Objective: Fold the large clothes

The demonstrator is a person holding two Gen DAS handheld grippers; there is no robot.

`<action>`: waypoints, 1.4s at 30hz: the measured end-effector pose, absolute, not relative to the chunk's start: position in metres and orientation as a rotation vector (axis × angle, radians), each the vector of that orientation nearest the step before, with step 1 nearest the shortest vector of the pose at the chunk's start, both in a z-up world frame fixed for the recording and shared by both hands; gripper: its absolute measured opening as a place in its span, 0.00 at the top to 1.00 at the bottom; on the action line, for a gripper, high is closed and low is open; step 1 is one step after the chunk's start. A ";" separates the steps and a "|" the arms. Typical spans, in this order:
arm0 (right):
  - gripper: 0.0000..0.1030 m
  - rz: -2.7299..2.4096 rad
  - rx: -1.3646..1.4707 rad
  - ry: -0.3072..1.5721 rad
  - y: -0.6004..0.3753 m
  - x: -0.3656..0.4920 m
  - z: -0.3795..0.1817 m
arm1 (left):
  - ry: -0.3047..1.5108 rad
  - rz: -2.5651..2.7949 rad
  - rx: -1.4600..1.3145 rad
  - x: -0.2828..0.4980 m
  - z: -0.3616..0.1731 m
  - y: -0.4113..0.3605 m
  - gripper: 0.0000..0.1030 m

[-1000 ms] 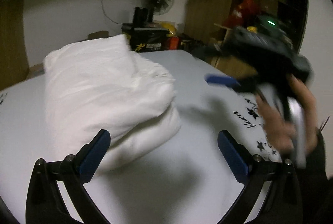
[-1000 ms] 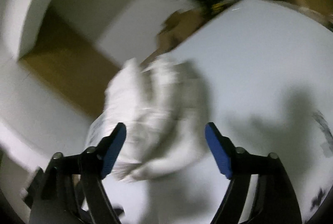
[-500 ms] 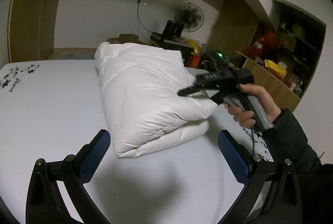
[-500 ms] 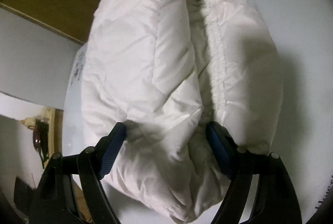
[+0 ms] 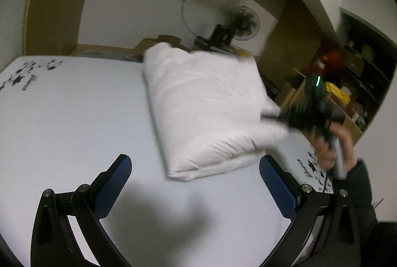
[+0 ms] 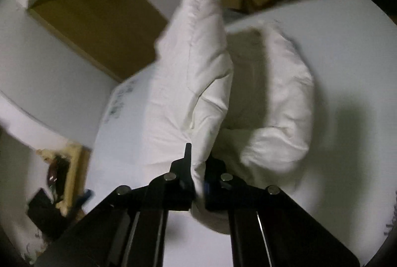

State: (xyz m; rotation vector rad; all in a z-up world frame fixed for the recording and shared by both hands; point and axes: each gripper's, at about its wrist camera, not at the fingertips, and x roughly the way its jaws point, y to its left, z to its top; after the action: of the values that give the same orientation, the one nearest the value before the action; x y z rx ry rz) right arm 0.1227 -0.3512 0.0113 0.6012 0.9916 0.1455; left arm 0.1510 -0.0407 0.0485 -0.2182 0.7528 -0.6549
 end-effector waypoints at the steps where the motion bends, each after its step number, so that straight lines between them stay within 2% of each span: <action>1: 0.94 0.132 0.629 1.034 -0.355 0.125 -0.008 | 0.757 -0.643 -0.223 0.155 0.048 -0.039 0.00; 4: 0.94 0.168 0.756 1.066 -0.371 0.120 -0.056 | 0.770 -0.613 -0.233 0.163 0.048 -0.034 0.00; 7: 0.86 0.171 0.787 0.993 -0.377 0.109 -0.055 | 0.772 -0.603 -0.242 0.167 0.047 -0.029 0.00; 10: 0.79 0.134 0.749 0.969 -0.375 0.107 -0.028 | 0.781 -0.584 -0.244 0.169 0.043 -0.023 0.00; 12: 0.63 0.054 0.671 0.889 -0.368 0.114 0.011 | 0.799 -0.566 -0.259 0.172 0.038 -0.019 0.00; 13: 0.60 0.021 0.618 0.835 -0.361 0.117 0.035 | 0.807 -0.560 -0.266 0.173 0.036 -0.017 0.00; 14: 0.49 -0.007 0.570 0.773 -0.352 0.122 0.061 | 0.814 -0.551 -0.273 0.175 0.035 -0.016 0.00; 15: 0.34 -0.036 0.523 0.719 -0.341 0.132 0.086 | 0.820 -0.542 -0.279 0.176 0.033 -0.015 0.00; 17: 0.24 -0.088 0.437 0.666 -0.320 0.158 0.117 | 0.818 -0.533 -0.284 0.176 0.034 -0.014 0.00; 20: 0.24 -0.097 0.307 0.659 -0.286 0.211 0.128 | 0.804 -0.507 -0.273 0.172 0.039 -0.012 0.00; 22: 0.24 -0.127 0.219 0.709 -0.282 0.243 0.108 | 0.794 -0.483 -0.268 0.172 0.044 -0.012 0.00; 25: 0.28 -0.170 0.168 0.863 -0.279 0.287 0.048 | 0.789 -0.426 -0.235 0.189 0.051 -0.012 0.00; 27: 0.28 -0.201 0.166 0.864 -0.305 0.284 0.014 | 0.785 -0.375 -0.189 0.217 0.059 -0.020 0.00; 30: 0.28 -0.285 0.181 0.763 -0.352 0.255 0.001 | 0.775 -0.353 -0.158 0.275 0.074 -0.054 0.00; 33: 0.26 -0.311 0.234 0.749 -0.379 0.238 -0.010 | 0.759 -0.354 -0.122 0.329 0.078 -0.106 0.00; 38: 0.25 -0.277 0.203 0.805 -0.372 0.254 -0.028 | 0.815 -0.400 -0.033 0.422 0.049 -0.201 0.00; 42: 0.24 -0.243 0.245 0.812 -0.374 0.253 -0.038 | 0.941 -0.437 -0.007 0.457 0.001 -0.233 0.00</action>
State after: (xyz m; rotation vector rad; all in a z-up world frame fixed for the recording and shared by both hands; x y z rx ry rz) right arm 0.2529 -0.3740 -0.0382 0.2447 0.8119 -0.2428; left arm 0.4567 -0.2329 0.0012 -0.0069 0.9412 -0.4373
